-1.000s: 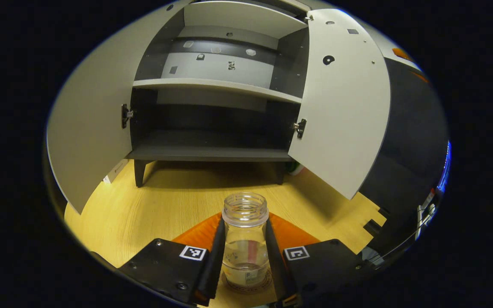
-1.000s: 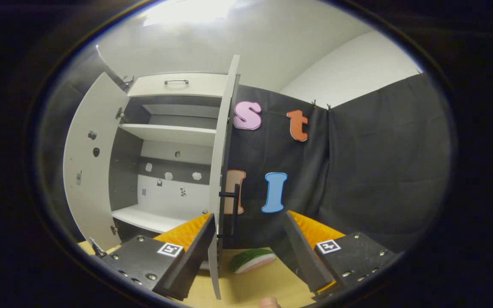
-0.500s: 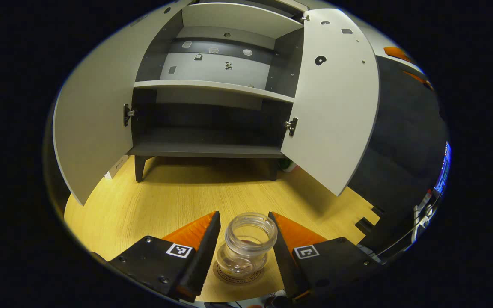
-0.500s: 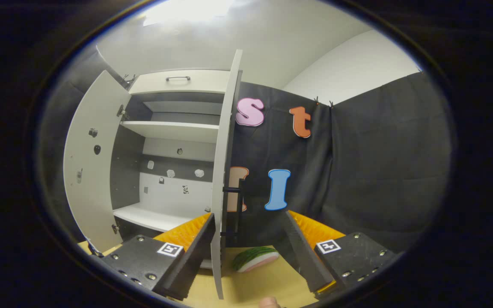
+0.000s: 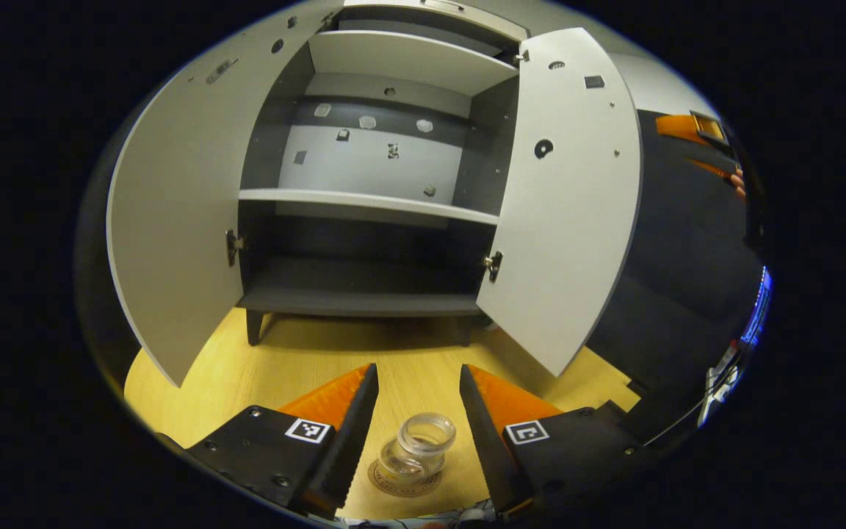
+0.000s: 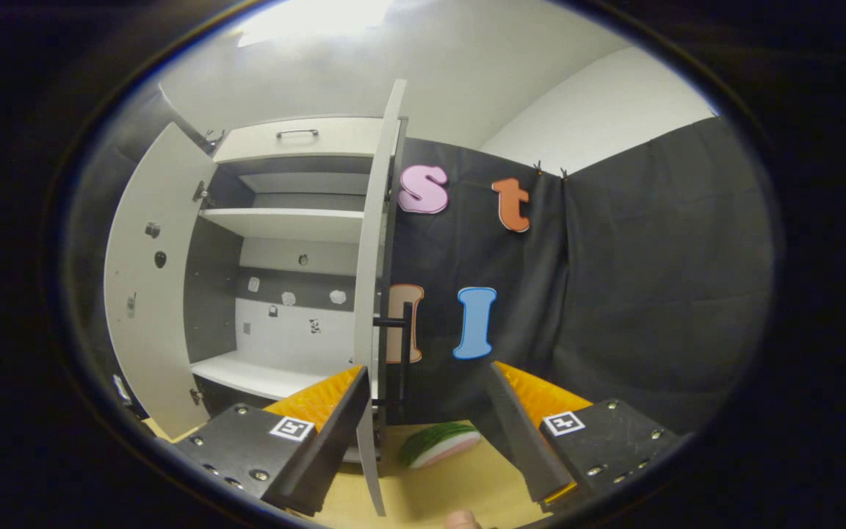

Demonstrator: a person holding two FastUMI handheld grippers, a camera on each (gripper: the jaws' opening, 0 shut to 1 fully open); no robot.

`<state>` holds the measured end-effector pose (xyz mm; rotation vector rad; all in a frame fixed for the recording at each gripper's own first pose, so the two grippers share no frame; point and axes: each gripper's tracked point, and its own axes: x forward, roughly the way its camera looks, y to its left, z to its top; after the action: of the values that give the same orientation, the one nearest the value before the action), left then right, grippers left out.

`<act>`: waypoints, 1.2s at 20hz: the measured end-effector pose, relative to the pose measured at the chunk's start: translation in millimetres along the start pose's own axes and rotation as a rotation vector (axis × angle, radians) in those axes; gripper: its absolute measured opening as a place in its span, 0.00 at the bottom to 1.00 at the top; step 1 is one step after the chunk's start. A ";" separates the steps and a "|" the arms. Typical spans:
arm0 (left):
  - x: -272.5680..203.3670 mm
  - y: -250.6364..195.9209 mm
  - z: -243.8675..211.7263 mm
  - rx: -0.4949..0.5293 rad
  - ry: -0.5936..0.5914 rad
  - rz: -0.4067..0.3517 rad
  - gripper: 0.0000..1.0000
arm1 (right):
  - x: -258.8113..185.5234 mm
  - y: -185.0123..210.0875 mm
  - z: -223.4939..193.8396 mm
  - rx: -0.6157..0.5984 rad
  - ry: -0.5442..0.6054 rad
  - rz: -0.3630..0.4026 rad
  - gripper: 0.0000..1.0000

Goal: Grasp the bottle in the cabinet with the left hand and place it on the coaster, then close the right door with the right hand and the left door with the left hand.

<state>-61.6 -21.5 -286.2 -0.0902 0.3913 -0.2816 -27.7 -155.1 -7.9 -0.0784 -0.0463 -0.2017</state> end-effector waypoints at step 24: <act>-76.0 93.3 136.6 -0.054 -0.242 0.255 0.90 | 29.5 23.4 -15.2 -0.005 0.032 0.043 0.92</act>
<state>-52.3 94.1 -145.9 -0.1247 0.1665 -0.0074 6.4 -139.3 -23.2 -0.0813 -0.0118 -0.1602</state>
